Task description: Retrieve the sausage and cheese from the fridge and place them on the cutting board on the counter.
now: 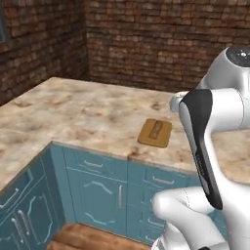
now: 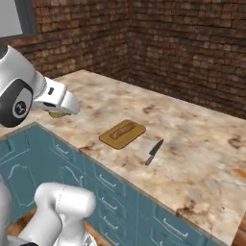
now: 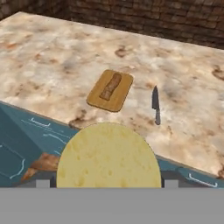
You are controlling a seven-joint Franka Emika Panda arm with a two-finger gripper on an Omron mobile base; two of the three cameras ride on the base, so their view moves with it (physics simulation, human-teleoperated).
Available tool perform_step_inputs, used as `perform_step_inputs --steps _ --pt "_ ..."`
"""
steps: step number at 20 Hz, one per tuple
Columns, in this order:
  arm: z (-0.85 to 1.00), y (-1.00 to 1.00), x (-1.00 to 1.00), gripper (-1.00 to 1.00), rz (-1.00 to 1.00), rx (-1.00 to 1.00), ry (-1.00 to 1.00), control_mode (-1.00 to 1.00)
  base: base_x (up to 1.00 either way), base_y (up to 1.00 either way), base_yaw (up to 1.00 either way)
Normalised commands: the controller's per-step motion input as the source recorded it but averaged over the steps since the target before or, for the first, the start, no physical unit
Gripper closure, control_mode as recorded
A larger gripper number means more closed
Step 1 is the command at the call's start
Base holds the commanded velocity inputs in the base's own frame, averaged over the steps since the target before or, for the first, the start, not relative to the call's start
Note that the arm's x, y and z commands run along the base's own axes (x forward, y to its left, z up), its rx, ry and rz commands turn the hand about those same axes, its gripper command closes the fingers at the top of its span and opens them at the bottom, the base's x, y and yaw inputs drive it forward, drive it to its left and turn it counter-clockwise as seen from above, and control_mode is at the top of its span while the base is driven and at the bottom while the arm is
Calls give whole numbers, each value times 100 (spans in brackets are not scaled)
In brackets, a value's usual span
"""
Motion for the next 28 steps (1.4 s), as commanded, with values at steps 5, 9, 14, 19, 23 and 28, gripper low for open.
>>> perform_step_inputs --steps 5,9,14,19,23,28 --pt "0 0 0 100 0 0 0 100 54 19 -55" --pt "0 0 0 100 0 0 0 100 46 86 -49" --pt "0 0 0 100 0 0 0 100 46 96 -41" --pt "0 0 0 100 0 0 0 100 96 15 -28" --pt "0 0 0 100 0 0 0 100 87 0 -15" --pt "0 0 0 100 0 0 0 100 31 0 -4"
